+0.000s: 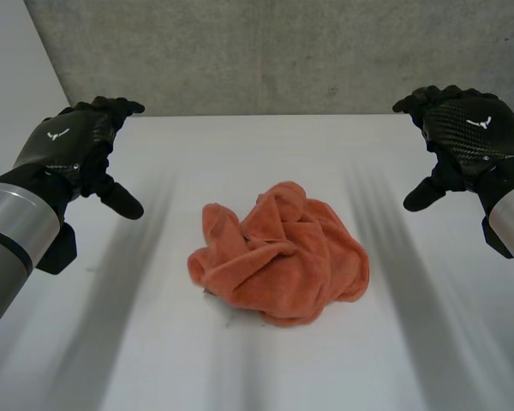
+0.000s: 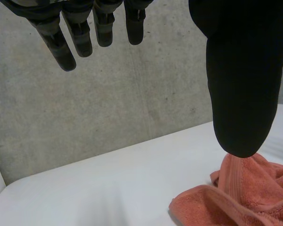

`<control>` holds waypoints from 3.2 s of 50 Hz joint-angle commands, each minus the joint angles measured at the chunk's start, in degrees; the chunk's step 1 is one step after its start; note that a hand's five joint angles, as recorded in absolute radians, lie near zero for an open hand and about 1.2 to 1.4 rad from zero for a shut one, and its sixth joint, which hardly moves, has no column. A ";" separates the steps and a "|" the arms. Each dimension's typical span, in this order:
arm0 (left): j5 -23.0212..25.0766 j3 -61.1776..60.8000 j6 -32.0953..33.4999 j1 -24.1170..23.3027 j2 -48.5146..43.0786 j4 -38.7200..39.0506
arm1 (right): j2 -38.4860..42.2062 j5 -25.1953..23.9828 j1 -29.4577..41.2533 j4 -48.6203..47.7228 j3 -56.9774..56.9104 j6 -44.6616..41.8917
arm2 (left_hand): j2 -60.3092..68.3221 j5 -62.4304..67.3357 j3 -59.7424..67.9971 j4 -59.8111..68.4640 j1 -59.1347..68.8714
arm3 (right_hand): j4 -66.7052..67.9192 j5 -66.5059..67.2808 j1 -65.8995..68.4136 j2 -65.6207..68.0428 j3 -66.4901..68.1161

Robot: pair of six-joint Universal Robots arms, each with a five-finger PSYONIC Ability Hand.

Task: Fold the laundry

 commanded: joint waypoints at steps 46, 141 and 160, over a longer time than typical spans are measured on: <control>16.63 13.27 27.73 -2.28 -42.05 16.71 | 60.88 -20.37 10.11 3.17 -51.04 -21.25 | 51.02 48.70 51.00 50.90 49.97 | 15.98 15.38 17.36 16.67 17.03; -3.50 -17.13 26.94 -2.11 -17.35 25.59 | 38.47 -13.25 0.62 21.89 -25.29 -41.20 | 70.57 68.26 70.55 70.45 69.52 | 20.86 20.26 22.24 21.55 21.91; -3.50 -17.13 26.94 -2.19 -17.35 25.59 | 44.00 -10.26 0.62 21.89 -28.19 -46.38 | 70.57 68.26 70.55 70.45 69.52 | 19.68 19.08 21.06 20.37 20.73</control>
